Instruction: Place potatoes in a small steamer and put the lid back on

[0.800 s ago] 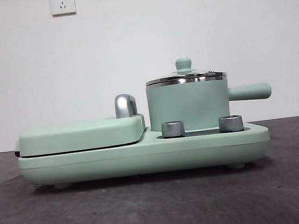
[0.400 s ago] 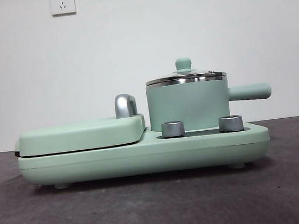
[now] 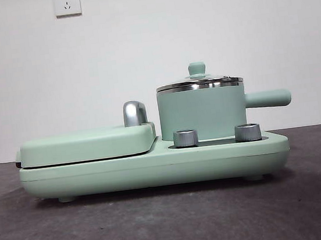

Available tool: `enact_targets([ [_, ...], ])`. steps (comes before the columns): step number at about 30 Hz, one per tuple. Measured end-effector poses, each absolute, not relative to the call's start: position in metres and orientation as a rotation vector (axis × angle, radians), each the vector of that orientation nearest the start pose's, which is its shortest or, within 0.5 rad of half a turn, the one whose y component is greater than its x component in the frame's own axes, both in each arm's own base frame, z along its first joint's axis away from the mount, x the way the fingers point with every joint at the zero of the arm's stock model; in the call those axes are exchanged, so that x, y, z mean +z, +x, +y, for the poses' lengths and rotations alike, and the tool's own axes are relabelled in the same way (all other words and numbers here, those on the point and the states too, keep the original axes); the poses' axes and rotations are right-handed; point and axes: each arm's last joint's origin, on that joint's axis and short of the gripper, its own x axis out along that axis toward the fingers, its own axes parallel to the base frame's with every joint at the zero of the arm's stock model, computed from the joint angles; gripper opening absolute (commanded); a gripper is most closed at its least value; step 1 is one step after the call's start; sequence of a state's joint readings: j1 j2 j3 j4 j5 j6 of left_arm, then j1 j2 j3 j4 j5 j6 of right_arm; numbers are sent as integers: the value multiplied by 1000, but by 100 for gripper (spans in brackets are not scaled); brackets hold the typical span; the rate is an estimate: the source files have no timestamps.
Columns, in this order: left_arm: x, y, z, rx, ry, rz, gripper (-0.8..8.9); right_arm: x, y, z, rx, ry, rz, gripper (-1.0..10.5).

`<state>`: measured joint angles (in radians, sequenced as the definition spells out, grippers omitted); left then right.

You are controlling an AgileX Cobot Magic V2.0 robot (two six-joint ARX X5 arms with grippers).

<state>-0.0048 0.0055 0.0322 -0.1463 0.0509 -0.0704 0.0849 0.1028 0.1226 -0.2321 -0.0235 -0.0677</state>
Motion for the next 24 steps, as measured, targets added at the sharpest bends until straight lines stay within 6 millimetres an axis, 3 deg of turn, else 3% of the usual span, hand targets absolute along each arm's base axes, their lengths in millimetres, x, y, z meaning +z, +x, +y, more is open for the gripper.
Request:
enact_targets([
  [4, 160, 95, -2, -51, -73, 120, 6, 153, 95, 8, 104, -39, 149, 19],
  [24, 160, 95, -2, -51, -73, 121, 6, 153, 95, 9, 111, -14, 147, 19],
])
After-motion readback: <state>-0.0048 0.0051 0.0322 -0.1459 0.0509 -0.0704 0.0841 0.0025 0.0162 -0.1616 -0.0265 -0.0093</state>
